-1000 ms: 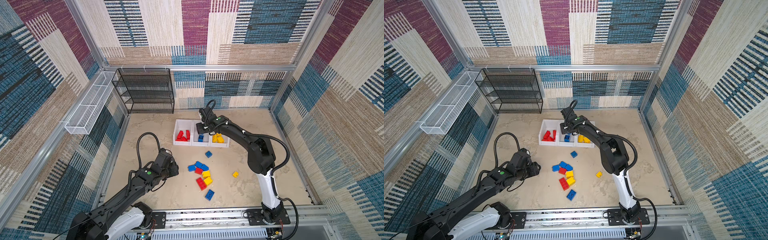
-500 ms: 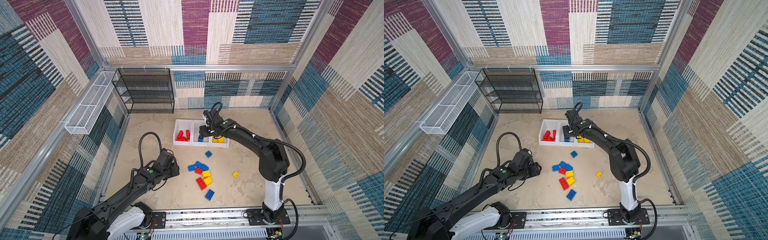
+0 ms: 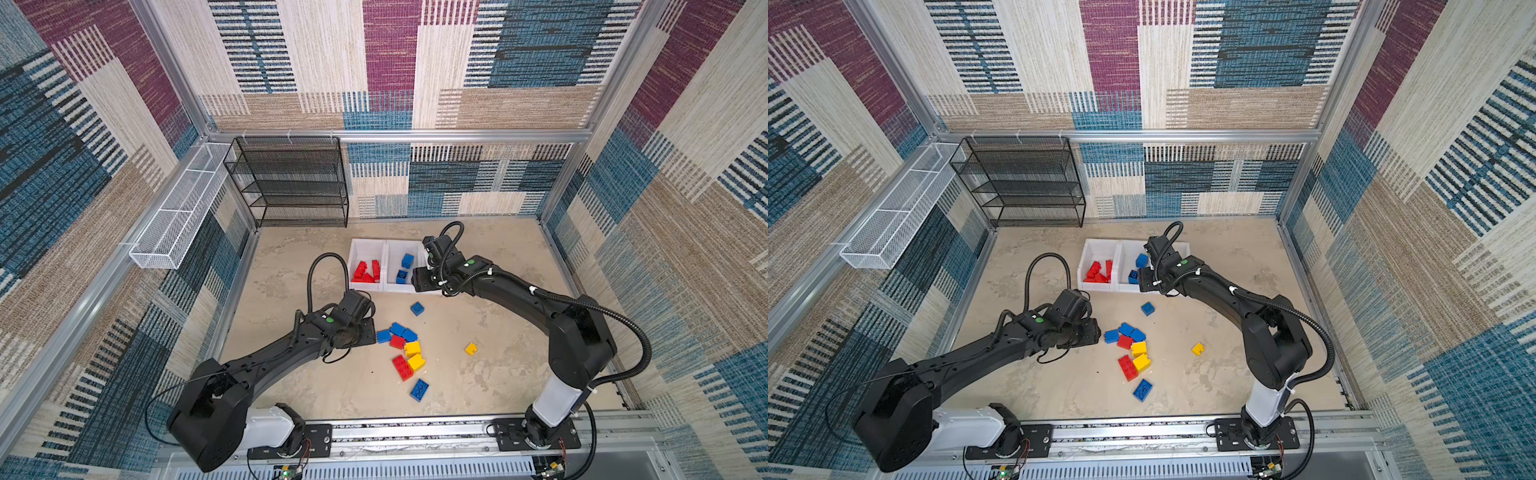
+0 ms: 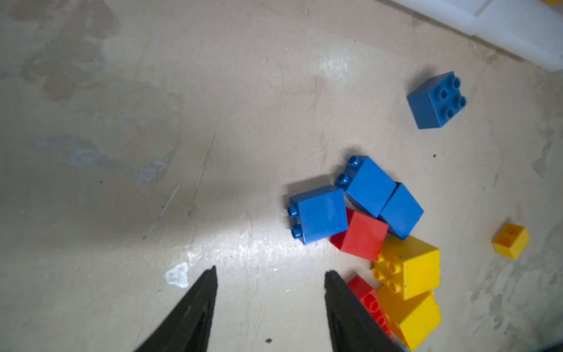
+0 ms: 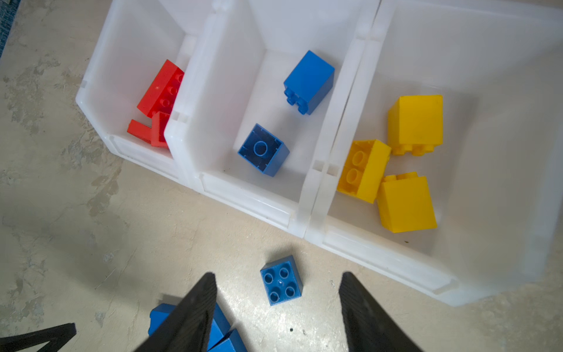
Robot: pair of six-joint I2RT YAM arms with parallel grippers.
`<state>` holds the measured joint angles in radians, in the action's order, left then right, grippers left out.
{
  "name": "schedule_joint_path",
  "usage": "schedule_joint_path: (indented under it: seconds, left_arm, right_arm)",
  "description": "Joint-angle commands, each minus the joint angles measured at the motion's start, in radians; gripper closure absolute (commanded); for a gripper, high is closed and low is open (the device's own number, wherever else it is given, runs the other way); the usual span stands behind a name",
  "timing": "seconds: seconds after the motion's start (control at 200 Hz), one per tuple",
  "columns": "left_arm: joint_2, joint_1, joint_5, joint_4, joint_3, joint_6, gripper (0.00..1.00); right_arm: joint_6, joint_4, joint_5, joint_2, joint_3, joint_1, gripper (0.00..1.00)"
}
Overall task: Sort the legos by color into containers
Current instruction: 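Lower the left gripper onto a blue brick at the pile and grasp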
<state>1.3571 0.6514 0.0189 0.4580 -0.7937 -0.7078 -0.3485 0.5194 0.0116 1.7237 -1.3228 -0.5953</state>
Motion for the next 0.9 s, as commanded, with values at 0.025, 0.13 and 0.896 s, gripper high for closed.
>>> schedule_joint_path:
  seconds: [0.025, 0.13, 0.896]
  left_arm:
    - [0.074, 0.025, -0.018, -0.011, -0.045, 0.012, 0.4]
    - [0.136, 0.044, -0.04, -0.029, -0.069, 0.014, 0.39]
    - [0.258, 0.068, -0.05, -0.029, -0.155, 0.051, 0.39]
  right_arm:
    - [-0.039, -0.05, 0.025, -0.037, 0.038, -0.001, 0.33]
    - [-0.049, -0.055, 0.028, -0.054, 0.065, 0.0, 0.33]
    - [-0.086, -0.067, 0.017, -0.076, 0.109, -0.006, 0.34]
